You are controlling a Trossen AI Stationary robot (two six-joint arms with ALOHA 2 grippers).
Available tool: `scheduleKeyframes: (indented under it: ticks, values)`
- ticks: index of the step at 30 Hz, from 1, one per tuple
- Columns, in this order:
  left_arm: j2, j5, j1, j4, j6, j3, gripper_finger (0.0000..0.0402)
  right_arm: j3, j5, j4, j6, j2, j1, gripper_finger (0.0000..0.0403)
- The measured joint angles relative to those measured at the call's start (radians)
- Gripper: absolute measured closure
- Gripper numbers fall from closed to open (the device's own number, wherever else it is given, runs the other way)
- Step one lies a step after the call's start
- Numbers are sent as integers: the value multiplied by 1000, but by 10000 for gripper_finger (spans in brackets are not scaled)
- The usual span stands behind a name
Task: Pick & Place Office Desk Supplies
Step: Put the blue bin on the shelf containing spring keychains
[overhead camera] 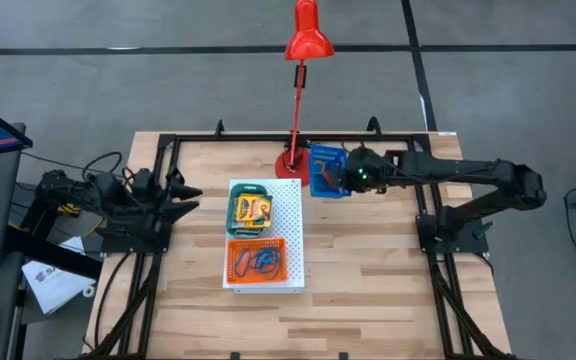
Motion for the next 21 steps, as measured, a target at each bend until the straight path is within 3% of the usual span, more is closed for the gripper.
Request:
scheduleKeyframes:
  ticks: [6, 13, 21]
  values:
    - [-62, 156, 0, -40, -34, 1, 253, 93, 82, -27, 128, 58, 133, 403]
    - [-202, 279, 0, -105, -52, 1, 253, 305, 122, -233, 265, 192, 252, 403]
    - [-354, 288, 0, -187, -45, 8, 253, 533, 160, -355, 323, 342, 287, 403]
